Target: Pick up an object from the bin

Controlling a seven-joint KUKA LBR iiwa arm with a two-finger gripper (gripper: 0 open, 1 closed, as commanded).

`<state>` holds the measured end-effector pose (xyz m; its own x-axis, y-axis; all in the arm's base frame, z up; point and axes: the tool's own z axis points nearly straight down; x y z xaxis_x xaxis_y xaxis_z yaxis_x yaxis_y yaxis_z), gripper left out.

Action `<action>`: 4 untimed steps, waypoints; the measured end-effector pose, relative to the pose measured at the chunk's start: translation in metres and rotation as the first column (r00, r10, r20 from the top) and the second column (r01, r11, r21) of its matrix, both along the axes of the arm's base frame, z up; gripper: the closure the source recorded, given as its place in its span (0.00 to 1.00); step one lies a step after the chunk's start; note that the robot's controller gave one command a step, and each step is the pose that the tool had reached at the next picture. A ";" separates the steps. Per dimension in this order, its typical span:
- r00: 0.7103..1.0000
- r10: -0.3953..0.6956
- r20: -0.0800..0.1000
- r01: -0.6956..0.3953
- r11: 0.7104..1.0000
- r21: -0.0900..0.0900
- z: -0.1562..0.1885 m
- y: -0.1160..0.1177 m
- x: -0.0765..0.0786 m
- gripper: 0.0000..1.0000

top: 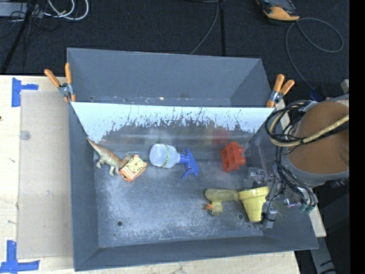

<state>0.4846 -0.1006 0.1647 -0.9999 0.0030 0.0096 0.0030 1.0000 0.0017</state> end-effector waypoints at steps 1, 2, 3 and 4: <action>1.000 0.004 0.008 -0.004 1.000 -0.001 0.004 0.000 0.002 0.00; 0.993 0.118 0.010 -0.118 0.993 -0.001 -0.040 -0.020 0.027 0.00; 0.986 0.165 0.029 -0.165 0.986 0.005 -0.089 -0.049 0.041 0.00; 0.982 0.188 0.010 -0.188 0.982 0.000 -0.061 -0.033 0.034 0.00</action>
Offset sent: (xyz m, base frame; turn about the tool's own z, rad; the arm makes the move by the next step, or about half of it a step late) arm 0.0532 -0.0454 -0.0947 -0.2489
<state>0.5186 -0.1339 0.1036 -0.9827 -0.1852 -0.0004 -0.1852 0.9827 0.0014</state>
